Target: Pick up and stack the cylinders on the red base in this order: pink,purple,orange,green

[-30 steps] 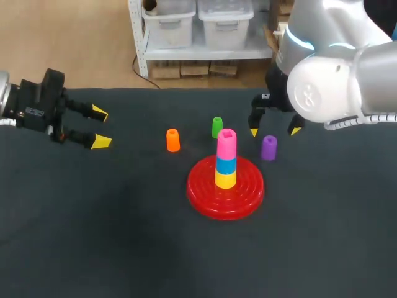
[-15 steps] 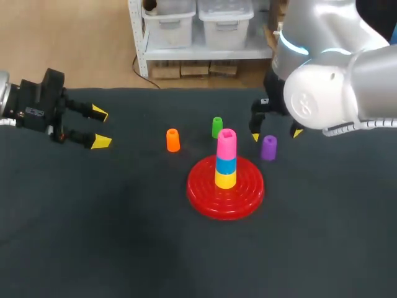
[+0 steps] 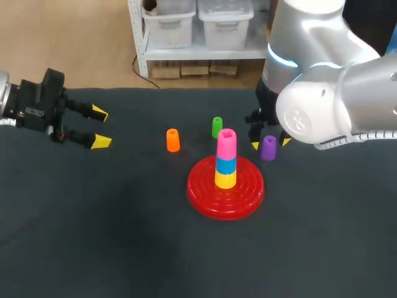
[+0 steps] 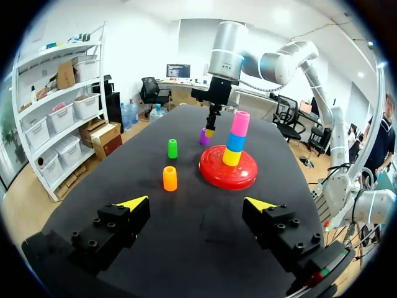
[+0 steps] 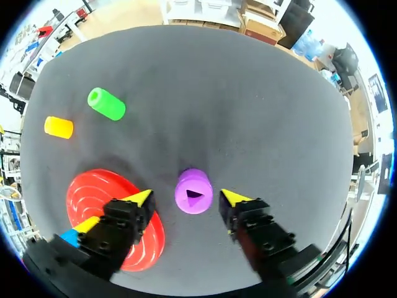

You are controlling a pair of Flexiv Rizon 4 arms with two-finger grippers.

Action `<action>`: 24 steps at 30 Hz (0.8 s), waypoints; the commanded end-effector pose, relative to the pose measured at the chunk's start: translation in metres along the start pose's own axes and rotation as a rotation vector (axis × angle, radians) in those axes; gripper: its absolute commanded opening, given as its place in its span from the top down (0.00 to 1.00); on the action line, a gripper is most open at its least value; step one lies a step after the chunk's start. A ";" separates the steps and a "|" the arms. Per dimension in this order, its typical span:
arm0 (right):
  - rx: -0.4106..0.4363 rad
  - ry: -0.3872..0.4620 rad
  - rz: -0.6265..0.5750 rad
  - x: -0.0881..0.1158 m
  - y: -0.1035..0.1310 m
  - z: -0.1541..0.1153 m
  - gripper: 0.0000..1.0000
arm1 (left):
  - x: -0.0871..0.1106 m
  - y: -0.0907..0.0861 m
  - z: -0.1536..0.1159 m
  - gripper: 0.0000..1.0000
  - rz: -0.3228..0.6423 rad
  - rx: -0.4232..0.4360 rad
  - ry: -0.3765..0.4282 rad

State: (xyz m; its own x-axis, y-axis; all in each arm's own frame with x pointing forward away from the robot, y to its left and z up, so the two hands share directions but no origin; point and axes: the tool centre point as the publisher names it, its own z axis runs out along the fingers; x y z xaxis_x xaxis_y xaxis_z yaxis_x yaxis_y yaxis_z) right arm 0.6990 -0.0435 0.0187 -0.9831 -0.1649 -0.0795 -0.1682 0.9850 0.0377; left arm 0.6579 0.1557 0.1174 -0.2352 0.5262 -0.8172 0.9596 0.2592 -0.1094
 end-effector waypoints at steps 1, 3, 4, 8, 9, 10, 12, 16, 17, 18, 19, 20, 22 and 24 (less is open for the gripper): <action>0.019 0.018 -0.005 -0.009 0.005 0.002 0.50 | 0.001 0.000 0.000 0.00 0.002 -0.002 -0.004; 0.021 0.020 -0.007 -0.011 0.004 0.003 0.49 | 0.001 0.000 0.000 0.00 0.002 -0.002 -0.004; 0.025 0.023 -0.009 -0.012 0.004 0.003 0.47 | 0.001 0.000 0.000 0.00 0.002 -0.002 -0.004; 0.034 0.032 -0.017 -0.013 0.002 0.002 0.46 | 0.001 0.000 0.000 0.00 0.002 -0.002 -0.004; 0.036 0.033 -0.018 -0.013 0.001 0.002 0.46 | 0.001 0.000 0.000 0.00 0.002 -0.002 -0.004; 0.040 0.037 -0.020 -0.013 0.000 0.002 0.45 | 0.001 0.000 0.000 0.00 0.002 -0.002 -0.004; 0.041 0.042 -0.021 -0.012 -0.002 0.002 0.43 | 0.001 0.000 0.000 0.00 0.002 -0.002 -0.004; 0.047 0.049 -0.022 -0.008 -0.005 0.002 0.40 | 0.001 0.000 0.000 0.00 0.002 -0.002 -0.004; 0.048 0.051 -0.022 -0.007 -0.006 0.002 0.41 | 0.001 0.000 0.000 0.00 0.002 -0.002 -0.004; 0.049 0.052 -0.021 -0.006 -0.007 0.003 0.41 | 0.001 0.000 0.000 0.00 0.002 -0.002 -0.004; 0.050 0.054 -0.020 -0.006 -0.007 0.003 0.43 | 0.001 0.000 0.000 0.00 0.002 -0.002 -0.004; 0.051 0.056 -0.020 -0.005 -0.007 0.003 0.45 | 0.001 0.000 0.000 0.00 0.002 -0.002 -0.004; 0.053 0.058 -0.018 -0.005 -0.008 0.003 0.47 | 0.001 0.000 0.000 0.00 0.002 -0.002 -0.004; 0.057 0.059 -0.020 -0.005 -0.008 0.002 0.51 | 0.001 0.000 0.000 0.00 0.002 -0.002 -0.004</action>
State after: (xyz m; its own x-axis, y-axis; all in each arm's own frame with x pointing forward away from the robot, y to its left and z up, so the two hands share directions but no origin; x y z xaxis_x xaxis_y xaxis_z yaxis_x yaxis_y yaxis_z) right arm 0.7066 -0.0502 0.0157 -0.9826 -0.1850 -0.0186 -0.1847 0.9826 -0.0175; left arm 0.6579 0.1557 0.1174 -0.2353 0.5262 -0.8172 0.9596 0.2592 -0.1094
